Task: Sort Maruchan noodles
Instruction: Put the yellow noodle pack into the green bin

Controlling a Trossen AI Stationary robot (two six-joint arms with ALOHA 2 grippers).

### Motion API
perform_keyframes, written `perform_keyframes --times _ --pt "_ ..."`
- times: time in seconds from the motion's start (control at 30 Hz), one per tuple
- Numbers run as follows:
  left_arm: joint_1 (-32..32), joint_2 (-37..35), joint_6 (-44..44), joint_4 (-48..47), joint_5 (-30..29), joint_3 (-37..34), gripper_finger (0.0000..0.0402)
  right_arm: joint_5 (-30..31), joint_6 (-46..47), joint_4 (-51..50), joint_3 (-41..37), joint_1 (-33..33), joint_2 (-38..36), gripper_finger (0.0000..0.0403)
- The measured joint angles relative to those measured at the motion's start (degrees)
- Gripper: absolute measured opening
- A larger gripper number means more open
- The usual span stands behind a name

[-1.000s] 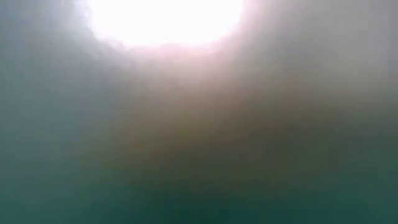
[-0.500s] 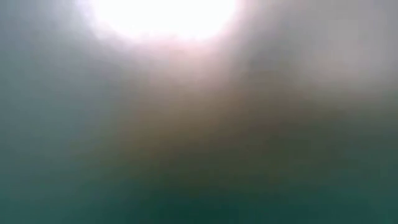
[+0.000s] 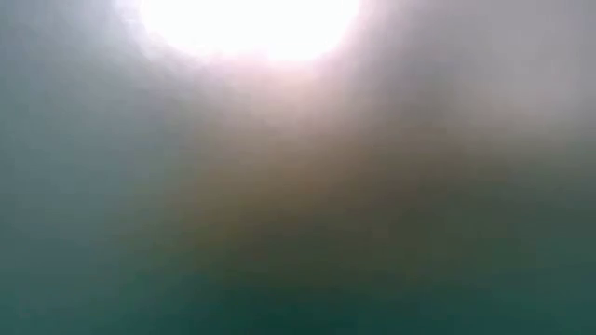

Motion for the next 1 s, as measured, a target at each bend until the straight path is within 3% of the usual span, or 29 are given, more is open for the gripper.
perform_keyframes --times 0.23,0.4,0.87,1.0 --pt "0.0 0.0 0.0 0.0 1.0 0.0 0.0094 0.1 3.0 0.3 -6.1 0.2 0.0 0.0155" --pt "0.0 0.0 0.0 0.0 1.0 0.0 0.0094 1.7 4.9 6.6 -9.7 0.2 0.0 0.0155" --pt "0.0 0.2 0.0 1.1 1.0 0.0 0.0094 1.6 -4.4 38.3 -11.8 0.2 -0.1 0.0155" --pt "0.0 0.2 -0.1 1.1 1.3 0.0 0.0094 1.2 -6.7 31.2 -7.1 0.2 -0.6 0.0155"
